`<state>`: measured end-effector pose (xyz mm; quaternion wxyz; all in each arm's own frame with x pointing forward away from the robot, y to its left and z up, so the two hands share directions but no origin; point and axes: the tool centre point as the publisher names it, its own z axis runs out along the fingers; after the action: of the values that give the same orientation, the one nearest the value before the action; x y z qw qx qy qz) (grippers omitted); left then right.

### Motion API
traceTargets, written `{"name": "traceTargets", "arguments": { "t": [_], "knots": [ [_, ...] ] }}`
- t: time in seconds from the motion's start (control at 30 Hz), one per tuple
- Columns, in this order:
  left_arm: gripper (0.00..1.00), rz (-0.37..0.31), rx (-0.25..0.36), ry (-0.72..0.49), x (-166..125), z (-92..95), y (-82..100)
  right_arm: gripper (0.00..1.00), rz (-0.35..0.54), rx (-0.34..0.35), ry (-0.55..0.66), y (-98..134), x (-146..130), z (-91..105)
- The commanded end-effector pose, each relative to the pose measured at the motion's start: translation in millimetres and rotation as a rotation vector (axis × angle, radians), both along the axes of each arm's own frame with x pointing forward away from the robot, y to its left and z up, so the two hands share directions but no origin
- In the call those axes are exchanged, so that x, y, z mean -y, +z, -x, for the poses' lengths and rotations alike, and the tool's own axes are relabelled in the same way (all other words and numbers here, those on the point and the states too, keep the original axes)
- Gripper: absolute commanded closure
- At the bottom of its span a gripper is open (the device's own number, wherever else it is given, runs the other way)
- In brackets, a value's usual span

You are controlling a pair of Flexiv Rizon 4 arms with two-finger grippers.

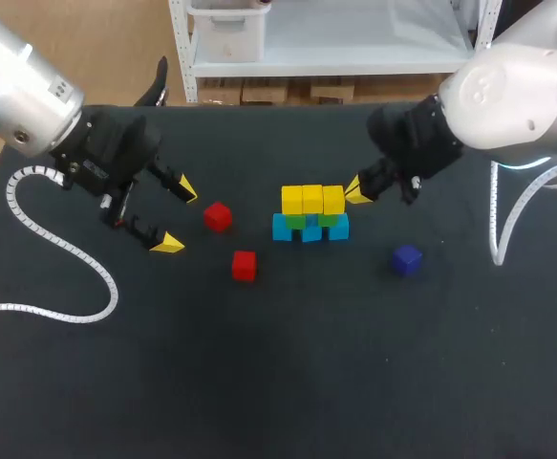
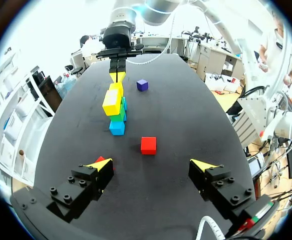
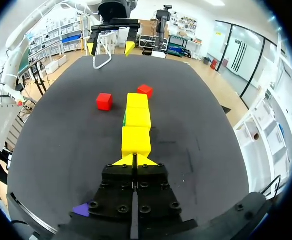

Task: Place the blue cubes, place green cubes on the blue cubes, place the yellow cubes on the green cubes, then place the red cubes on the yellow cubes, and place purple cube on the red cubes.

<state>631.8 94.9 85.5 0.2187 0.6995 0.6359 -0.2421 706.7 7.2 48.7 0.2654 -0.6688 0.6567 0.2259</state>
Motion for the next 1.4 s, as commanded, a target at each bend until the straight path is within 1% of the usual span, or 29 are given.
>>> {"name": "traceTargets", "arguments": {
  "t": [0.03, 0.27, 0.3, 0.33, 0.37, 0.4, 0.43, 0.47, 0.5, 0.6, 0.73, 0.8, 0.87, 0.97, 1.07, 1.33, 1.4],
  "knots": [
    [0.00, 0.002, 0.003, 0.000, -0.7, 0.6, -0.3, 1.00, 0.002, -0.002, 0.000, 0.0, -0.4, -1.0],
    [0.00, 0.002, 0.003, 0.000, -0.7, 0.6, -0.3, 1.00, 0.015, -0.005, -0.014, -0.2, 7.4, -1.6],
    [0.00, 0.002, 0.003, 0.000, -0.7, 0.6, -0.3, 0.91, 0.016, -0.006, -0.017, -0.1, 9.8, -1.8],
    [0.00, 0.002, 0.003, 0.000, -0.7, 0.6, -0.3, 0.69, 0.018, -0.006, -0.018, 0.6, 12.6, -1.6],
    [0.00, 0.002, 0.003, 0.000, -0.7, 0.6, -0.3, 0.57, 0.020, -0.005, -0.018, 1.7, 15.4, -1.5],
    [0.00, 0.002, 0.003, 0.000, -0.7, 0.6, -0.3, 0.53, 0.023, 0.000, -0.018, 3.0, 18.7, -1.6],
    [0.00, 0.002, 0.003, 0.000, -0.7, 0.6, -0.3, 0.51, 0.023, 0.002, -0.019, 4.5, 22.1, -1.7],
    [0.00, 0.002, 0.003, 0.000, -0.7, 0.6, -0.3, 0.44, 0.024, 0.004, -0.019, 6.2, 25.2, -1.4],
    [0.00, 0.002, 0.003, 0.000, -0.7, 0.6, -0.3, 0.27, 0.024, 0.005, -0.019, 7.5, 28.8, -1.4],
    [0.00, 0.002, 0.003, 0.000, -0.7, 0.6, -0.3, 0.00, 0.024, 0.008, -0.024, 11.4, 38.0, -1.4],
    [0.00, 0.002, 0.003, 0.000, -0.7, 0.6, -0.3, 0.00, 0.031, 0.025, -0.035, 16.2, 48.6, -1.5],
    [0.00, 0.002, 0.003, 0.000, -0.7, 0.6, -0.3, 0.00, 0.030, 0.023, -0.047, 16.5, 54.1, -2.0],
    [0.00, 0.002, 0.003, 0.000, -0.7, 0.6, -0.3, 0.00, 0.017, 0.020, -0.068, 17.1, 60.2, -2.6],
    [0.00, 0.002, 0.003, 0.000, -0.7, 0.6, -0.3, 0.00, -0.027, 0.013, -0.080, 19.4, 68.2, -3.1],
    [0.00, 0.002, 0.003, 0.000, -0.7, 0.6, -0.3, 0.00, -0.084, -0.013, -0.065, 22.4, 77.9, -3.0],
    [0.00, 0.002, 0.003, 0.000, -0.7, 0.6, -0.3, 0.00, -0.108, -0.035, -0.017, 24.0, 113.1, -0.3],
    [0.00, 0.002, 0.003, 0.000, -0.7, 0.6, -0.3, 0.00, -0.129, -0.049, -0.012, 24.3, 122.1, 0.2]
  ]
}}
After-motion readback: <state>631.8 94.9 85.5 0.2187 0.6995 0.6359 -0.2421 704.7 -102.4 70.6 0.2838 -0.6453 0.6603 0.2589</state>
